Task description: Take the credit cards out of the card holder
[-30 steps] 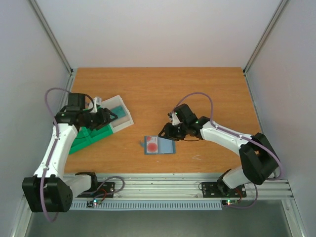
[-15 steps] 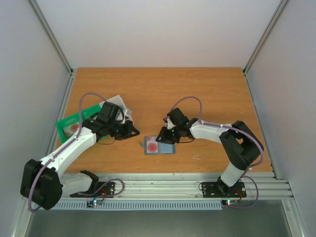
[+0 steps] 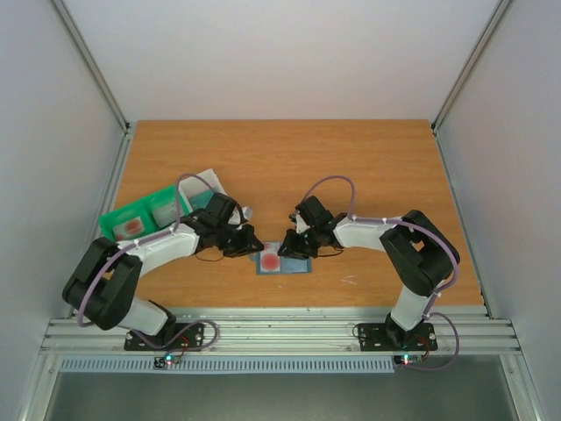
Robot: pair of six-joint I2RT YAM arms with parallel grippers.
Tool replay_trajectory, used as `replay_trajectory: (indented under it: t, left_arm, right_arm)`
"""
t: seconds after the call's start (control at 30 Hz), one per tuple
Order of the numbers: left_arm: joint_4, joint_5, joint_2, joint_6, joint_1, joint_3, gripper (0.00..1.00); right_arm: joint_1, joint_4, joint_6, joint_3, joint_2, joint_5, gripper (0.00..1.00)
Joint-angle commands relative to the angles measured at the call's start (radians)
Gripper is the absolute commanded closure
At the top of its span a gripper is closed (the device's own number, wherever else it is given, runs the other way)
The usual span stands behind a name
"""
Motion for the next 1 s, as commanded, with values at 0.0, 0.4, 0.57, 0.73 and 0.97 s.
replay_trajectory:
  t: [0.0,0.4,0.57,0.73,0.97]
  left_arm:
    - [0.073,-0.034,0.044,0.021,-0.008,-0.02,0.96]
    - [0.162,-0.03,0.16,0.036,-0.008,-0.081,0.97]
    - [0.206,-0.038,0.166,0.033,-0.008,-0.11,1.0]
    - [0.204,-0.04,0.175,0.034,-0.008,-0.112,1.0]
    - [0.209,-0.047,0.201,0.04,-0.008,-0.109,1.0]
  right_arm:
    - [0.007,0.007,-0.006,-0.037,0.001,0.02,0.83]
    - [0.006,0.039,0.011,-0.057,-0.003,0.014,0.84]
    - [0.006,0.069,0.027,-0.07,0.006,0.004,0.84]
    - [0.006,0.106,0.035,-0.084,-0.001,-0.018,0.85]
    - [0.007,0.162,0.067,-0.098,-0.002,-0.048,0.86]
